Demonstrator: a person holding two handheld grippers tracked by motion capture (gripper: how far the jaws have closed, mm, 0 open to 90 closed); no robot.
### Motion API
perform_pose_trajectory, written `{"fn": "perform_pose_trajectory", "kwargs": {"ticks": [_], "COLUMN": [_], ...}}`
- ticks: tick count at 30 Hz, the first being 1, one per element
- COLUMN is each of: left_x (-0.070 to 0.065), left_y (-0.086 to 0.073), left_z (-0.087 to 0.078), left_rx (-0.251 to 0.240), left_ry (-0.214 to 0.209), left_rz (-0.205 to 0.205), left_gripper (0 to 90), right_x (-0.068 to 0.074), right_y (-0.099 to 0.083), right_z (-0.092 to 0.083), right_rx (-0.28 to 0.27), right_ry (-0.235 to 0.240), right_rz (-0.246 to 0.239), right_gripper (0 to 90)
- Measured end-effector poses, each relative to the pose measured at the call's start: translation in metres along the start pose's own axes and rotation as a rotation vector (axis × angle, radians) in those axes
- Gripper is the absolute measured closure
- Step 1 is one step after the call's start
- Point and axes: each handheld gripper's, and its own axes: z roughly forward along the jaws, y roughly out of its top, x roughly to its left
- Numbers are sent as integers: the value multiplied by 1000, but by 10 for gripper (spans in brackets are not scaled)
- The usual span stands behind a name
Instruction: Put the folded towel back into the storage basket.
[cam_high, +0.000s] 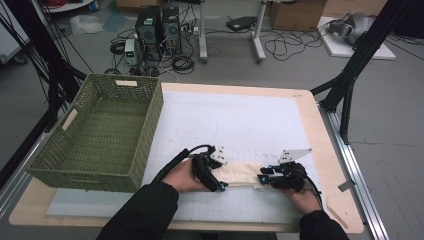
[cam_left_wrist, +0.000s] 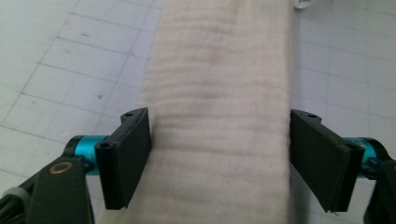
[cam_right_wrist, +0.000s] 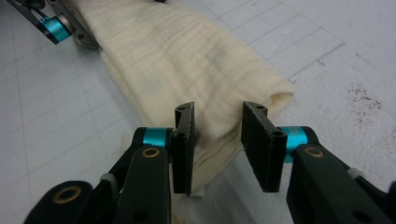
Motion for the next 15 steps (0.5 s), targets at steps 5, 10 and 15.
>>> {"fn": "perform_pose_trajectory", "kwargs": {"ticks": [5,10,15], "left_x": [-1,3,12], "left_y": [1,1,-2], "left_z": [0,-3,-8], "left_rx": [4,-1,-20], "left_ry": [17,20,-62], "left_rz": [-13,-36,-107], "left_gripper": [266,362,344], "right_x": [0,-2,-2], "right_y": [0,0,0], "right_z": [0,1,2], "right_rx": [1,-1,0], "right_ry": [-6,-1,0], "right_rz": [-1,-2,2], "right_gripper": [627,618,619]}}
